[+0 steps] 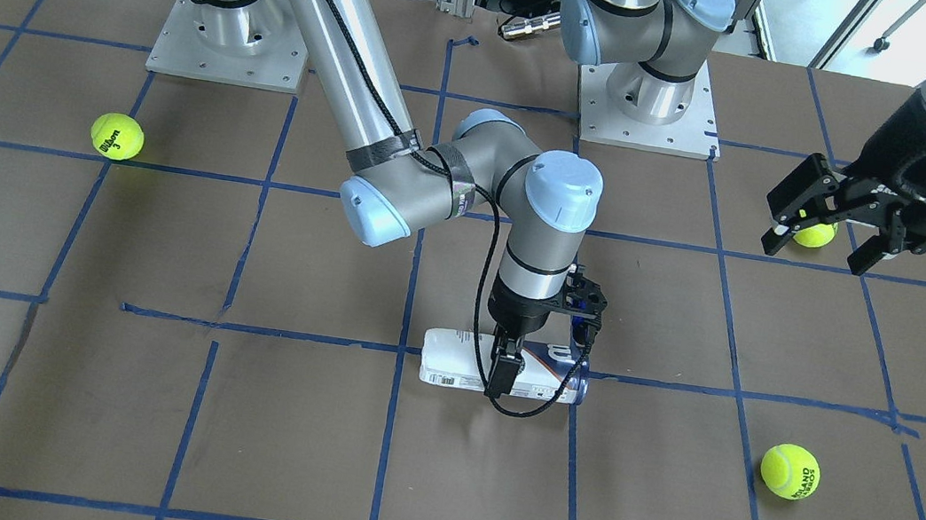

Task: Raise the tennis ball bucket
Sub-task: 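Lower the can and lay it on its side with the right gripper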

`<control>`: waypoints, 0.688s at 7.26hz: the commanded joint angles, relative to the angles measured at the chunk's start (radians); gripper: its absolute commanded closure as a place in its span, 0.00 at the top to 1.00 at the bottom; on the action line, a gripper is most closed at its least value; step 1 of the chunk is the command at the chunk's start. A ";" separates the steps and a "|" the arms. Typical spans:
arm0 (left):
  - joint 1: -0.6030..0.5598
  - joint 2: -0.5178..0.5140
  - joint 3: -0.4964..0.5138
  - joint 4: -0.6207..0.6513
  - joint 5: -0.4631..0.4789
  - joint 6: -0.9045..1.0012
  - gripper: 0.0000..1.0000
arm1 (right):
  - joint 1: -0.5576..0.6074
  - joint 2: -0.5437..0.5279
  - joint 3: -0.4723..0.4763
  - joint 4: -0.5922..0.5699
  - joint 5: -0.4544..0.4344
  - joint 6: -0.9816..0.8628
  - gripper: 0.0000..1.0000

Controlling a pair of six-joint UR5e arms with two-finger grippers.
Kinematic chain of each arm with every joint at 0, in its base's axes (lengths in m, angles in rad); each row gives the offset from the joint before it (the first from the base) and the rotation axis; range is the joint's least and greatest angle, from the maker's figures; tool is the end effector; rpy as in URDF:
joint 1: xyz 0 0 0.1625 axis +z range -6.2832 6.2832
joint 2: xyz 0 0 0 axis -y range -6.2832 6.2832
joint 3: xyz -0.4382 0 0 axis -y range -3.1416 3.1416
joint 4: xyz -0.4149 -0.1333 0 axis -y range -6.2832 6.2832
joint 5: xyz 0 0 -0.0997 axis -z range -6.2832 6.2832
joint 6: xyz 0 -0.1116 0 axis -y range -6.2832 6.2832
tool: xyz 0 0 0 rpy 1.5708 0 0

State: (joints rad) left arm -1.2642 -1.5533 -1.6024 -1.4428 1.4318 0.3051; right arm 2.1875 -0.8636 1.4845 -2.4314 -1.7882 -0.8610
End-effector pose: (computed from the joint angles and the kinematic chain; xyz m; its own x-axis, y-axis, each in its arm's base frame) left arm 0.0148 -0.5395 0.4963 -0.9952 0.0137 0.0972 -0.0010 0.9887 -0.1497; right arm 0.5199 -0.5445 0.1721 -0.1123 -0.9419 0.3166 -0.9928 0.1198 0.0042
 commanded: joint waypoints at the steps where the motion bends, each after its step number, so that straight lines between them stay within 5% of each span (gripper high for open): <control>1: 0.003 -0.016 -0.004 0.015 -0.004 0.024 1.00 | 0.000 -0.029 -0.001 0.006 0.004 0.008 1.00; 3: 0.003 -0.025 -0.039 0.010 -0.007 0.034 1.00 | -0.043 -0.089 -0.001 0.014 0.019 0.014 1.00; 5: 0.005 -0.036 -0.085 0.024 -0.057 0.032 1.00 | -0.115 -0.210 0.002 0.163 0.064 0.034 1.00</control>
State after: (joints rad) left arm -1.2605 -1.5844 -1.6618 -1.4227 1.4125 0.3362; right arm 2.1191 -0.9982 1.4847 -2.3639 -1.7466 -0.8348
